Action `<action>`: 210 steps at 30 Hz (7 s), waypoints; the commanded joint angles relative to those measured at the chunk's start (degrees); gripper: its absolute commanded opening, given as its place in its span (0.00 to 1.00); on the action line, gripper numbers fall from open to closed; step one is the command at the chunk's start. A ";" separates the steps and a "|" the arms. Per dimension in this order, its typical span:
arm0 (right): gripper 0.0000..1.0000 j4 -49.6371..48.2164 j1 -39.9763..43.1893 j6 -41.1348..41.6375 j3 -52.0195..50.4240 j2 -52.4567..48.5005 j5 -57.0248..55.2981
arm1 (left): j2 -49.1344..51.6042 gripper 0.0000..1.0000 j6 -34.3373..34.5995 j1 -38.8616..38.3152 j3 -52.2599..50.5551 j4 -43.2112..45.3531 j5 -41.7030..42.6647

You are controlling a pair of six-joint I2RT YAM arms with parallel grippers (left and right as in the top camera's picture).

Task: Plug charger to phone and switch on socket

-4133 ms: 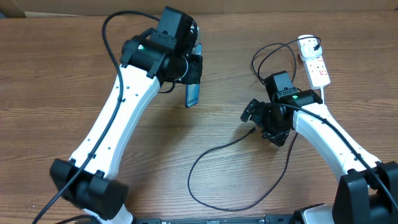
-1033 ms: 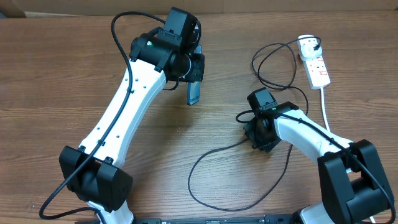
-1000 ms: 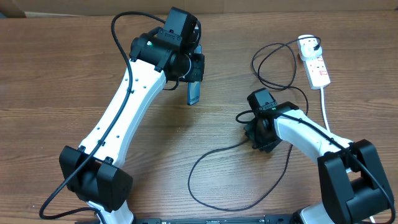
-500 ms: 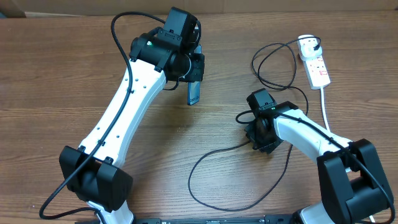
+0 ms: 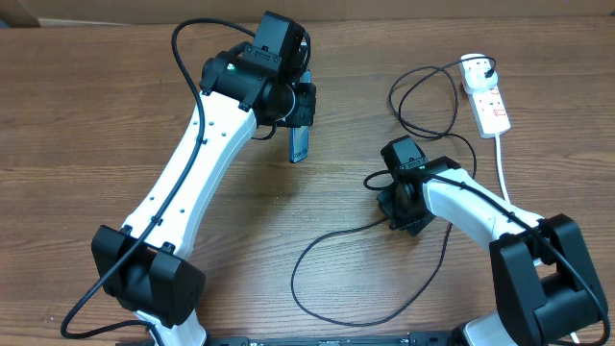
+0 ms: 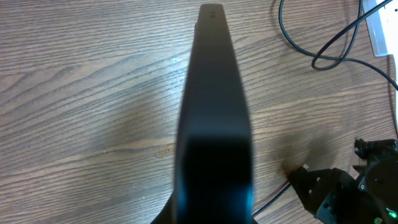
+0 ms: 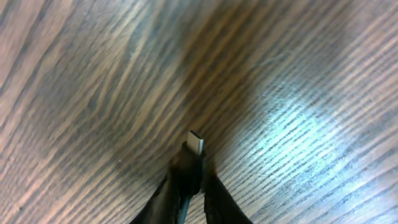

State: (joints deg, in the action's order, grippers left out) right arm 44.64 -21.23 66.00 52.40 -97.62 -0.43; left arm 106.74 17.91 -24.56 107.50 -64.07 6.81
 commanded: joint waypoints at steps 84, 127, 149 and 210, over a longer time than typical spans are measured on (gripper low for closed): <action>0.04 -17.53 -1.25 -38.45 1.09 33.22 82.12 | -0.24 0.04 15.74 13.03 0.55 6.47 71.45; 0.04 -41.79 4.59 -10.54 1.09 26.01 83.54 | -0.24 0.04 6.25 14.03 0.55 -3.43 72.24; 0.04 -44.61 2.08 -7.26 1.09 25.81 81.77 | -0.24 0.04 5.01 14.01 0.55 -3.45 72.02; 0.04 -40.72 3.30 -9.18 1.07 25.81 77.61 | -0.24 0.04 4.31 14.03 0.55 -6.45 69.00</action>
State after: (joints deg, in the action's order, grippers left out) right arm 4.10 -18.13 57.21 52.51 -71.85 77.25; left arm 106.74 23.55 -10.76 107.50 -70.57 73.69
